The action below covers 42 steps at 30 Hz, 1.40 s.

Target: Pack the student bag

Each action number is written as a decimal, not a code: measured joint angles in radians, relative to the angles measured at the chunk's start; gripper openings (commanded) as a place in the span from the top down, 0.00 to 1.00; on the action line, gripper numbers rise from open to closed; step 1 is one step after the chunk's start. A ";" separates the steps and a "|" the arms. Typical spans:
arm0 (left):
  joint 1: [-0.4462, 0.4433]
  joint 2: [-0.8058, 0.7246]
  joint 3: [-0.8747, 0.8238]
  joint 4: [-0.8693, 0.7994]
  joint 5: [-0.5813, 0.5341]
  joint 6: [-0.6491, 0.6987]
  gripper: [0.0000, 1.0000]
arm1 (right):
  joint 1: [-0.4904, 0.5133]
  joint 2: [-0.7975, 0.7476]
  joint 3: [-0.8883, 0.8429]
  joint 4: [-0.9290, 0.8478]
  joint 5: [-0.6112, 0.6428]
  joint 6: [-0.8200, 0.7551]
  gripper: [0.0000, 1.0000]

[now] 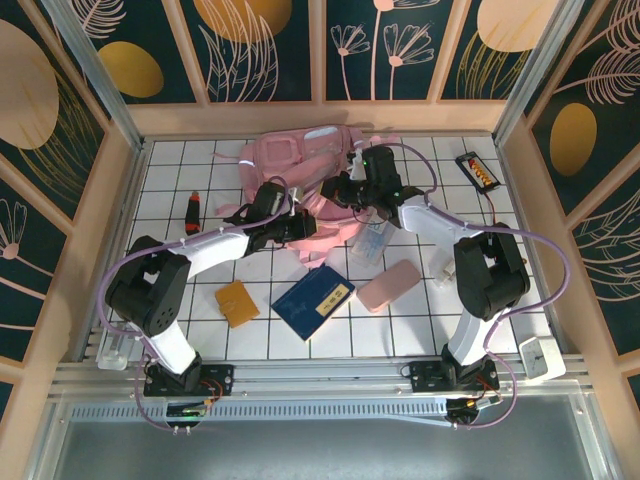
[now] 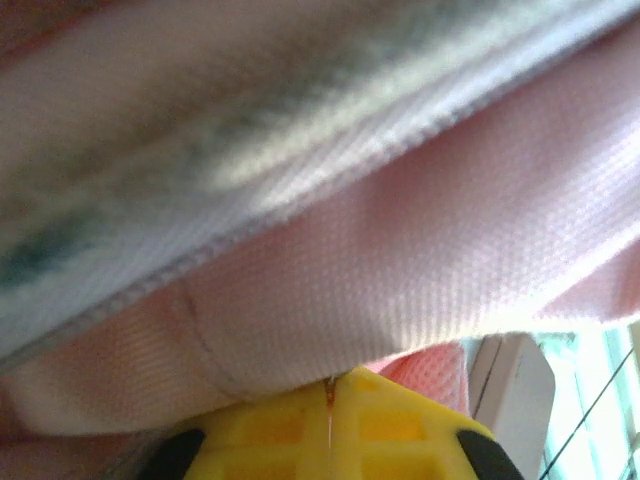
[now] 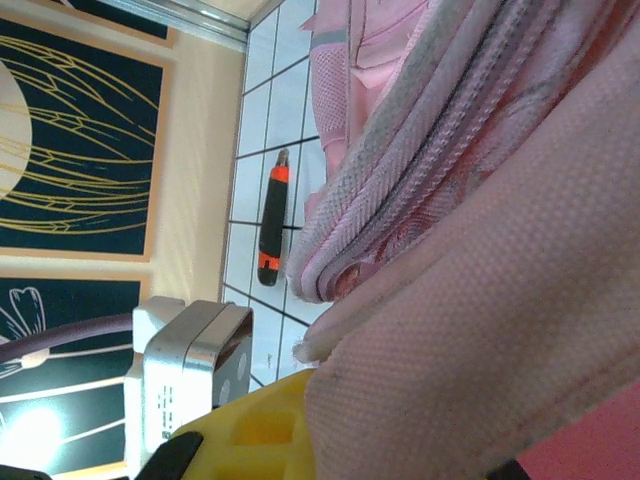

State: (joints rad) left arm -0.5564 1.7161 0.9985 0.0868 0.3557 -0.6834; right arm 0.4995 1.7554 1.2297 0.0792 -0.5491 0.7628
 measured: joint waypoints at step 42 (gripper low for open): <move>0.031 -0.179 -0.061 -0.079 0.216 0.391 0.60 | -0.063 -0.043 -0.019 -0.125 0.042 -0.293 0.96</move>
State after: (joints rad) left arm -0.5259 1.5372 0.9375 0.0074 0.5716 -0.2928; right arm 0.4370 1.7119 1.2102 -0.0460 -0.5068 0.4694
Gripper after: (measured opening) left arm 0.381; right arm 0.054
